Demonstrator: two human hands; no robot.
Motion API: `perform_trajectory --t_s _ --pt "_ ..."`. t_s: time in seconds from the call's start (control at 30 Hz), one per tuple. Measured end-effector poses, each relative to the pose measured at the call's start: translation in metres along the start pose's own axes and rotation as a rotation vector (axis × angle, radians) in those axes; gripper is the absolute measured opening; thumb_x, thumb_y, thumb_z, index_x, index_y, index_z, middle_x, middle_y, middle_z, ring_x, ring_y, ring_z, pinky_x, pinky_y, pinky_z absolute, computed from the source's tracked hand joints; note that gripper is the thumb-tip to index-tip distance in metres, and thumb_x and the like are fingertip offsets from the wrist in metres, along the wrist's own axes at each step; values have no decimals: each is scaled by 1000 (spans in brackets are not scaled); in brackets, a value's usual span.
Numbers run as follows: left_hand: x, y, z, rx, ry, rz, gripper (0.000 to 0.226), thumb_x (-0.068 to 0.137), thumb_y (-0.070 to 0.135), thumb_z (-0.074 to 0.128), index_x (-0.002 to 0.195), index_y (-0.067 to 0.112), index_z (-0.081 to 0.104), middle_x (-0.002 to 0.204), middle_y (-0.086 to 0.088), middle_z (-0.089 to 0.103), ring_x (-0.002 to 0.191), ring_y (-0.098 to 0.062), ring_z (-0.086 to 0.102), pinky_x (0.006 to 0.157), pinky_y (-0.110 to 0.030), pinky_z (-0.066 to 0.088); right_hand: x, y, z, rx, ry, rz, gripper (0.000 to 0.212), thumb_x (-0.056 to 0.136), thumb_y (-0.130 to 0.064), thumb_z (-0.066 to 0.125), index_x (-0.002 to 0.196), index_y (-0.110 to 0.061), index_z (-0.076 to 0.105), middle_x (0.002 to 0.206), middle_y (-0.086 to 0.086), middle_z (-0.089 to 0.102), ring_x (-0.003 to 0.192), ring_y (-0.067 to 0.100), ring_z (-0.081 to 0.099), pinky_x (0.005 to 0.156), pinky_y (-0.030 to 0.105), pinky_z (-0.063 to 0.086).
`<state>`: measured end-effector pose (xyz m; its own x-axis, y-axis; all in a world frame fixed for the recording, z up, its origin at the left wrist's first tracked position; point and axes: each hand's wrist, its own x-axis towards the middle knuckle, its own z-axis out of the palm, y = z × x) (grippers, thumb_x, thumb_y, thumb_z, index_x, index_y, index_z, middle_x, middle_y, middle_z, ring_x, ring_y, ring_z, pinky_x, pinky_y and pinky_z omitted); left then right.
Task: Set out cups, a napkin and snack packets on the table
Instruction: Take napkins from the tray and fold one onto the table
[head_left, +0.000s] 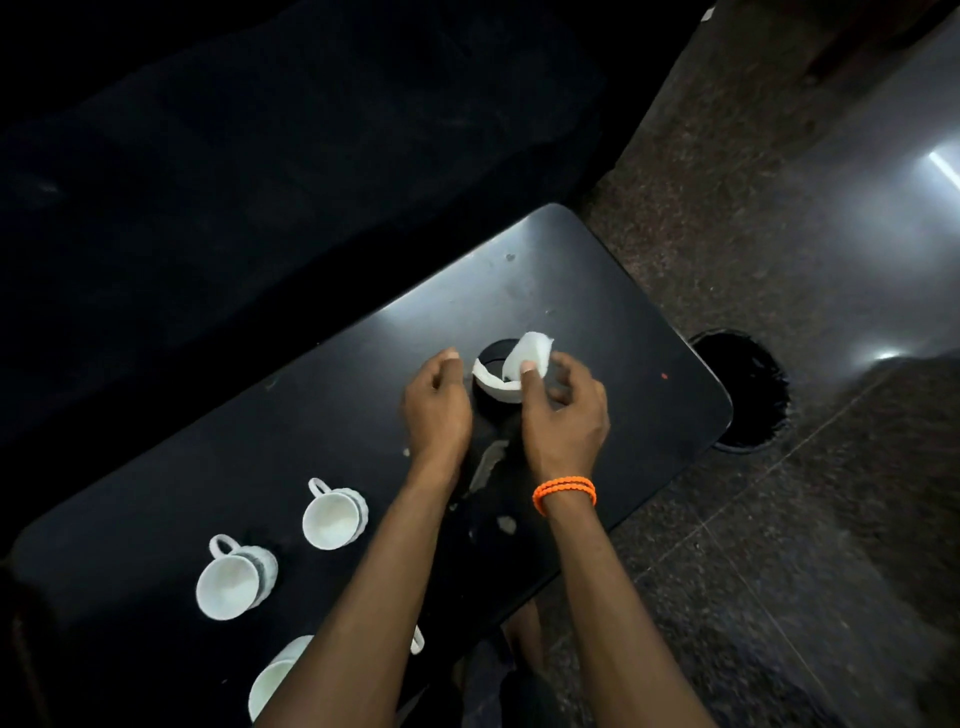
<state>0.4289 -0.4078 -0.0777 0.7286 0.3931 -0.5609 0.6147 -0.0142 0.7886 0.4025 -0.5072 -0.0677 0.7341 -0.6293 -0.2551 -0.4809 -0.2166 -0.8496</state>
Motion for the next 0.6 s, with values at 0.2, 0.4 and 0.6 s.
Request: perform_trajectory --t_s 0.2,0.4,0.6 --pt "23 -4 4 87 -200 -106 73 90 71 38 136 22 67 146 -5 63 137 -27 57 116 -53 44 12 16 10 121 -35 246 47 95 -61 54 117 -23 72 118 2 72 103 13 69 91 31 58" --pt "5 -13 -3 59 -292 -101 72 86 82 33 117 34 77 121 3 78 118 -21 70 107 -47 52 0 21 14 211 -128 286 51 90 -74 44 113 -40 74 118 -11 74 116 14 67 102 48 55" --pt "-20 -31 -26 131 -178 -21 67 100 73 29 128 30 72 119 8 77 123 -18 65 107 -40 49 -25 28 14 162 -154 204 58 90 -80 39 108 -38 74 115 -7 73 119 14 65 106 49 50"
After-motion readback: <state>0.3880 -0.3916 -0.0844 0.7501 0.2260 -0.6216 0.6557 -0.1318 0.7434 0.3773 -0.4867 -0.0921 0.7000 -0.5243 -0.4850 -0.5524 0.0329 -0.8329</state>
